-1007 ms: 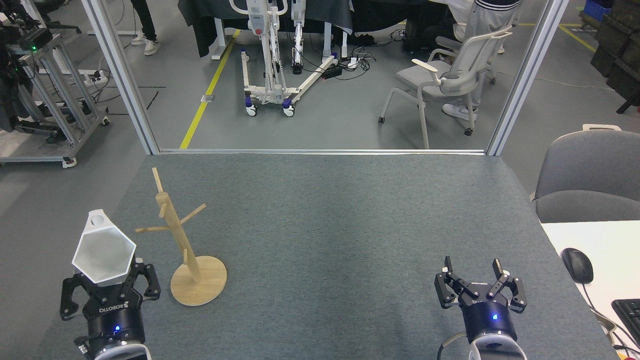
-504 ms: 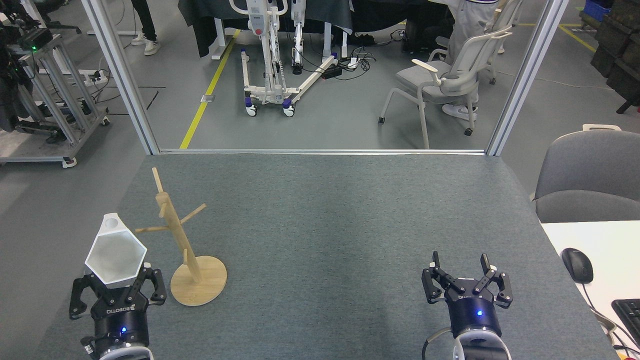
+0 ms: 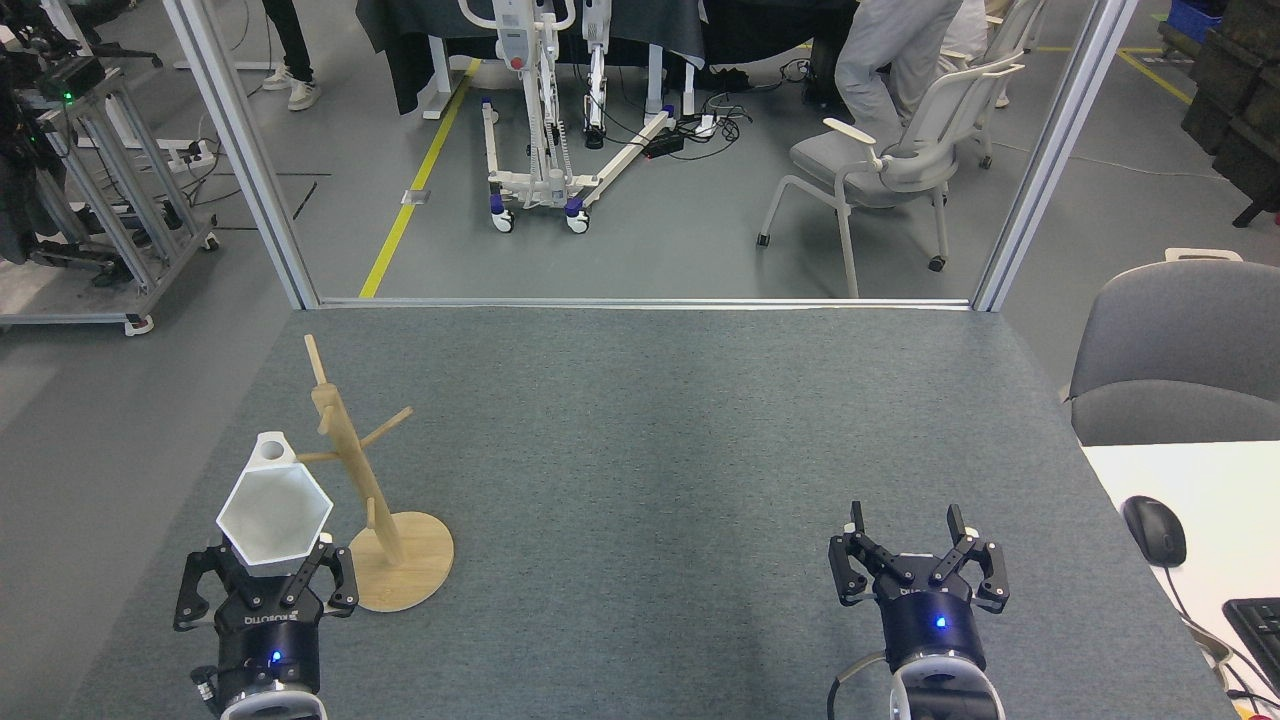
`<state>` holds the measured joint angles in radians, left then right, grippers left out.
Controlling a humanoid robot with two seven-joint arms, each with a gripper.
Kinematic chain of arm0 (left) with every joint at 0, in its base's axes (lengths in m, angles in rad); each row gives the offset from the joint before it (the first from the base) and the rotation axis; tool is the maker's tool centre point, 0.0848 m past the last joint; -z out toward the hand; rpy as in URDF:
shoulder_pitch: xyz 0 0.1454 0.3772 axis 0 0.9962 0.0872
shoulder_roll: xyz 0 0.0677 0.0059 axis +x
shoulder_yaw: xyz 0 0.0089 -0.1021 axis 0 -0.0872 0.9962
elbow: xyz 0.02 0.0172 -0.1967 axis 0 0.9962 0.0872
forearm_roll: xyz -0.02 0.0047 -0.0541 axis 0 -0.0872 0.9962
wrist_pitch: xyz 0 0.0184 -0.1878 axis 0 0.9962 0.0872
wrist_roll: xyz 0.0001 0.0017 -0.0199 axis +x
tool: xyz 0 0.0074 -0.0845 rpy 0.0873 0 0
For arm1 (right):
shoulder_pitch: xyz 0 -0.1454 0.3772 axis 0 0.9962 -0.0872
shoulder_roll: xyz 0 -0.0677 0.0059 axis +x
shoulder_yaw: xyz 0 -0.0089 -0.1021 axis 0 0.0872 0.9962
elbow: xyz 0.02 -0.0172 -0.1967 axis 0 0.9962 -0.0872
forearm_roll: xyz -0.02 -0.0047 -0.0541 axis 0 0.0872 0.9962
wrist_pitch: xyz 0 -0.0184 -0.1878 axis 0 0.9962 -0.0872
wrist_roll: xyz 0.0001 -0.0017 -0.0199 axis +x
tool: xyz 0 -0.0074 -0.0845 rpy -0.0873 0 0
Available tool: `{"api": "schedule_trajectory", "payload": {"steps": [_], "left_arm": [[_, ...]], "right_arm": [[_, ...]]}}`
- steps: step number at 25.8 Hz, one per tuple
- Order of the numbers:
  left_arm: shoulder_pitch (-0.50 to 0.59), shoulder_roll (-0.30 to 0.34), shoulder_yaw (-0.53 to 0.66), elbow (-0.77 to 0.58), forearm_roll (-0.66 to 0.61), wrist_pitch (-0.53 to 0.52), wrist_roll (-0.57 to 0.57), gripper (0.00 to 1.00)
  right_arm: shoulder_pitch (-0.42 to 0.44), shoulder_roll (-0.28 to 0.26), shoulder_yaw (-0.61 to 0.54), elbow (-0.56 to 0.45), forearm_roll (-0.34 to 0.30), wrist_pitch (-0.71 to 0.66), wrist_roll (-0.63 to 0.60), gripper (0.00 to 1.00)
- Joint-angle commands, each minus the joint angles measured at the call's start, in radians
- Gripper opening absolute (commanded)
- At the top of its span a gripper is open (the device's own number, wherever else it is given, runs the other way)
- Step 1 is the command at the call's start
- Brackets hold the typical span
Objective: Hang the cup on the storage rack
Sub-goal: 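Lower the cup onto a peg of the wooden stand with the left gripper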
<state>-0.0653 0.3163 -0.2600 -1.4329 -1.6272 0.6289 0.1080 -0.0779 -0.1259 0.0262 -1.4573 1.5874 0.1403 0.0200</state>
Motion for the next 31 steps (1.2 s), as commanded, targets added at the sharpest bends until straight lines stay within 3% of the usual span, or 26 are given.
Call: {"api": "schedule_trajectory", "payload": {"steps": [1, 12, 14, 15, 16, 17, 18, 31], "left_arm": [[-0.008, 0.000, -0.002, 0.003, 0.000, -0.002, -0.002, 0.03], [-0.017, -0.011, -0.025, 0.032, -0.017, -0.026, -0.021, 0.04], [-0.025, -0.016, -0.033, 0.043, -0.017, -0.026, -0.022, 0.09], [-0.036, -0.017, -0.033, 0.051, -0.016, -0.025, -0.022, 0.15], [-0.050, -0.022, -0.038, 0.063, -0.016, -0.025, -0.008, 0.39], [-0.064, -0.029, -0.041, 0.074, -0.013, -0.014, 0.006, 0.74], [-0.073, -0.037, -0.042, 0.078, -0.011, -0.014, 0.025, 0.98], [-0.071, -0.049, -0.044, 0.092, -0.002, -0.021, 0.025, 1.00]], "right_arm": [[0.000, 0.002, 0.000, 0.000, 0.003, 0.001, 0.000, 1.00], [0.000, -0.001, -0.002, 0.000, 0.003, 0.001, 0.000, 1.00], [0.000, -0.001, -0.002, 0.000, 0.003, 0.001, 0.000, 1.00], [0.000, -0.001, -0.002, 0.000, 0.003, 0.001, 0.000, 1.00], [0.000, -0.001, -0.002, 0.002, 0.003, -0.001, 0.000, 1.00], [0.000, -0.001, -0.002, 0.002, 0.003, 0.001, 0.000, 1.00], [0.000, -0.001, -0.002, 0.000, 0.003, 0.001, 0.000, 1.00], [0.000, -0.001, -0.003, 0.000, 0.003, 0.001, -0.002, 1.00]]}}
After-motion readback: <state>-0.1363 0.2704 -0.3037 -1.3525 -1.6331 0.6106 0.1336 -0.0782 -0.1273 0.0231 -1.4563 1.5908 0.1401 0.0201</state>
